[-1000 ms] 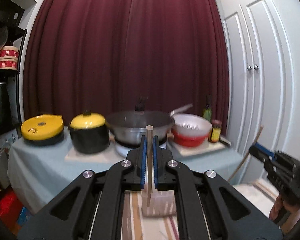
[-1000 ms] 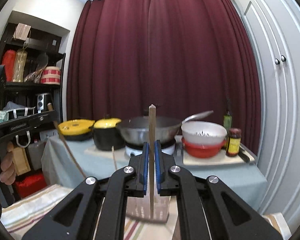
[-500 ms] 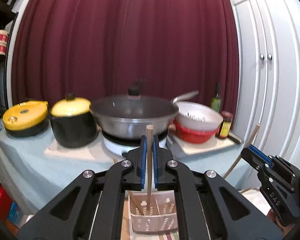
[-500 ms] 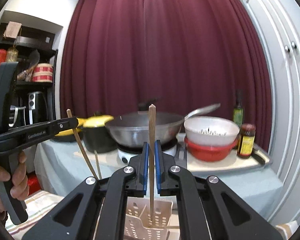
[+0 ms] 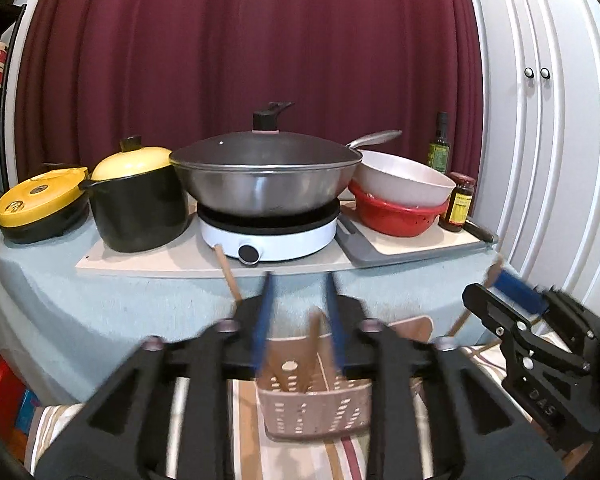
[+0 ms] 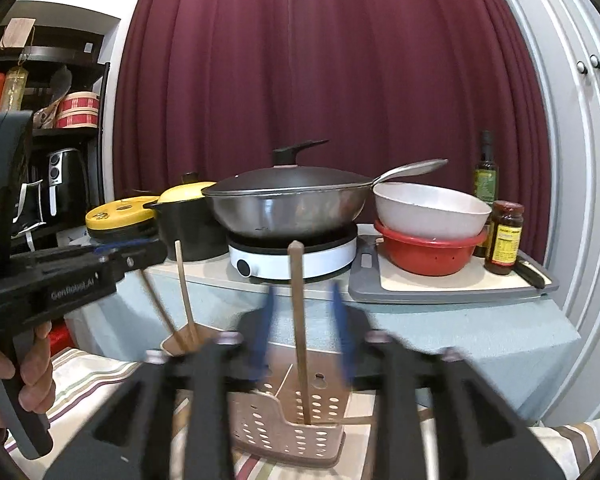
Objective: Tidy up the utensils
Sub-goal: 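Lower both chopsticks into the white holder and open both tools, then move both open tools back down to the chopsticks on the cloth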
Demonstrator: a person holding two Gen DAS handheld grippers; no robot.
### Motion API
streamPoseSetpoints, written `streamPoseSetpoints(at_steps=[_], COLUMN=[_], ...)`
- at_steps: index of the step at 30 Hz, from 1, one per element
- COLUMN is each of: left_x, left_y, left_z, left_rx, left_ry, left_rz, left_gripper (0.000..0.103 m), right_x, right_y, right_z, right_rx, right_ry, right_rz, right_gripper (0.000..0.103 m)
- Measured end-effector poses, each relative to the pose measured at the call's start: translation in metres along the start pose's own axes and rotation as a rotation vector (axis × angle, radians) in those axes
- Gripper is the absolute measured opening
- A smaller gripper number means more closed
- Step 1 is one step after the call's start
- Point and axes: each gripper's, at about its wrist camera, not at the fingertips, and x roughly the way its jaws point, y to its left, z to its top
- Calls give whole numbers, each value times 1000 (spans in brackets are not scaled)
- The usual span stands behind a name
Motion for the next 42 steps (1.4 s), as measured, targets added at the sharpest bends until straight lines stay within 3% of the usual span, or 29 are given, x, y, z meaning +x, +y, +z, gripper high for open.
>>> streamPoseSetpoints(at_steps=[6, 11, 22, 34, 42], left_x=[-23, -53, -134, -198, -218], left_y=[7, 13, 19, 11, 11], left_z=[-14, -37, -113, -200, -249], left_rx=[-5, 8, 30, 52, 9], left_ry=[11, 30, 97, 198, 268], left_rz=[11, 32, 73, 115, 127], left_gripper=[49, 59, 60, 60, 60], right_x=[-25, -57, -145, -225, -252], right_y=[1, -2, 3, 14, 25], right_z=[-2, -11, -60, -151, -201], right_rx=[-11, 9, 16, 38, 34], right_ry=[13, 36, 105, 233, 300], right_rz=[-30, -37, -44, -40, 21], right_gripper=[54, 55, 55, 55, 39])
